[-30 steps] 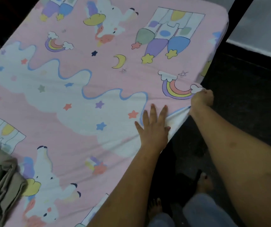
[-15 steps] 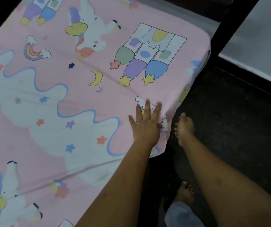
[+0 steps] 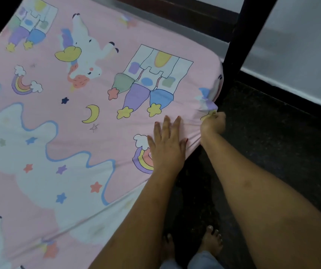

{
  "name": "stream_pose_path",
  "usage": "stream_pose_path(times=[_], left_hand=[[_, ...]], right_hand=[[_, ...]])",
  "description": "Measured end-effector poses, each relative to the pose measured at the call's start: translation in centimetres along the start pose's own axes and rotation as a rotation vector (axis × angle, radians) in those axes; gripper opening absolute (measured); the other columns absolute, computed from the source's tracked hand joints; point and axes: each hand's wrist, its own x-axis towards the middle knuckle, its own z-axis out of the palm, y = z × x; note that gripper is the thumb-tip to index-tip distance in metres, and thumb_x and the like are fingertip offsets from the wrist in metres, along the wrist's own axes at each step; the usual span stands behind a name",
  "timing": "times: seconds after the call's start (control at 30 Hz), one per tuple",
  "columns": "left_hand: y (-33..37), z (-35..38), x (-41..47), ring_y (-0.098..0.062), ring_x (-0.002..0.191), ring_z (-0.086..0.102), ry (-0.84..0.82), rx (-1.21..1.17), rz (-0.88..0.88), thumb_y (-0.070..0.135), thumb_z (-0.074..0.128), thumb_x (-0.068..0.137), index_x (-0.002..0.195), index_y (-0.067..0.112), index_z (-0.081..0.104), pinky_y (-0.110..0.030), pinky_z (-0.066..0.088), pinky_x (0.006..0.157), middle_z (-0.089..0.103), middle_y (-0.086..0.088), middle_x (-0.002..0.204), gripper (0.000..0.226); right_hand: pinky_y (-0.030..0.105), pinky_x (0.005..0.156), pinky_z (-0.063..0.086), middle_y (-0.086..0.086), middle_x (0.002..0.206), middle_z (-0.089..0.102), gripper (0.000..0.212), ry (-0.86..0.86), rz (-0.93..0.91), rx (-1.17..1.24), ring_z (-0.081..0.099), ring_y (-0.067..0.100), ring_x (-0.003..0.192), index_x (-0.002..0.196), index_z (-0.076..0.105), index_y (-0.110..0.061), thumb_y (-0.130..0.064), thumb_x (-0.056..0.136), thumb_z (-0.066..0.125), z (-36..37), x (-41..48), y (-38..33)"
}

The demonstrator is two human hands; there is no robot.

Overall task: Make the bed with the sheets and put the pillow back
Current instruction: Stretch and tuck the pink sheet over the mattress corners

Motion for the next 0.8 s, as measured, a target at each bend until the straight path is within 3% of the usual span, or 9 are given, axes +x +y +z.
stream_pose_path(times=[0.07,0.2,0.33,0.43,0.5,0.6,0.67,0.8], left_hand=[[1.2,-0.3,1.2,-0.026,0.146,-0.006,-0.006,0.009,0.029,0.039,0.032,0.1,0.151,0.033,0.003,-0.055,0.004,0.115,-0.003,0.001,0.16,0.059],[2.2,-1.3,3.5,-0.029,0.146,-0.009,-0.073,0.043,0.065,0.037,0.033,0.101,0.151,0.034,0.003,-0.054,0.003,0.115,-0.007,0.001,0.16,0.058],[1.8,-1.5,5.6,-0.032,0.145,-0.015,-0.087,0.088,0.132,0.037,0.031,0.101,0.149,0.038,-0.009,-0.056,0.003,0.114,-0.019,0.001,0.158,0.062],[1.6,-0.2,6.3,-0.033,0.143,-0.022,-0.086,0.107,0.121,0.043,0.027,0.101,0.145,0.041,-0.018,-0.058,-0.002,0.113,-0.026,0.001,0.156,0.064],[1.6,1.2,6.4,-0.034,0.144,-0.015,-0.004,0.113,0.114,0.047,0.024,0.099,0.146,0.042,-0.015,-0.06,0.0,0.112,-0.019,0.0,0.158,0.061],[1.4,3.0,6.5,-0.037,0.144,0.015,0.211,0.132,0.102,0.053,0.022,0.094,0.148,0.039,0.007,-0.062,0.02,0.108,0.012,-0.004,0.159,0.058],[1.2,3.7,6.5,-0.037,0.142,0.022,0.277,0.176,0.102,0.055,0.027,0.092,0.148,0.038,0.015,-0.061,0.025,0.106,0.02,-0.005,0.157,0.059],[1.2,4.4,6.8,-0.036,0.142,0.021,0.372,0.209,0.102,0.054,0.034,0.093,0.148,0.038,0.019,-0.059,0.022,0.108,0.021,-0.003,0.157,0.059]], right_hand=[[0.033,0.084,0.042,0.019,0.119,0.056,0.03,-0.036,-0.029,-0.21,0.051,0.024,0.096,0.117,0.051,-0.001,-0.022,0.101,0.037,-0.9,0.4,0.7],[0.036,0.084,0.043,0.017,0.119,0.056,0.031,-0.098,-0.024,-0.433,0.055,0.033,0.109,0.118,0.052,-0.005,-0.026,0.102,0.035,-1.1,0.2,0.7],[0.039,0.089,0.048,0.016,0.117,0.058,0.03,-0.197,0.02,-0.482,0.057,0.031,0.106,0.117,0.056,-0.008,-0.028,0.099,0.043,-0.6,0.7,0.3],[0.039,0.089,0.046,0.016,0.122,0.056,0.032,-0.3,0.021,-0.496,0.056,0.032,0.11,0.127,0.049,-0.01,-0.023,0.098,0.044,-0.5,1.4,0.7],[0.038,0.088,0.047,0.018,0.126,0.054,0.04,-0.315,0.003,-0.42,0.055,0.034,0.111,0.135,0.039,-0.011,-0.017,0.096,0.047,-0.5,2.3,0.5],[0.043,0.095,0.047,0.018,0.132,0.049,0.059,-0.356,-0.129,-0.423,0.052,0.036,0.115,0.146,0.025,-0.019,-0.022,0.093,0.053,-0.3,4.1,-0.1],[0.044,0.099,0.044,0.018,0.137,0.042,0.066,-0.362,-0.286,-0.496,0.047,0.038,0.121,0.147,0.026,-0.017,-0.031,0.091,0.058,-0.1,5.1,-1.0],[0.044,0.09,0.046,0.018,0.13,0.045,0.065,-0.311,-0.5,-0.665,0.051,0.037,0.116,0.14,0.039,-0.009,-0.028,0.085,0.067,-0.2,6.6,-2.2]])
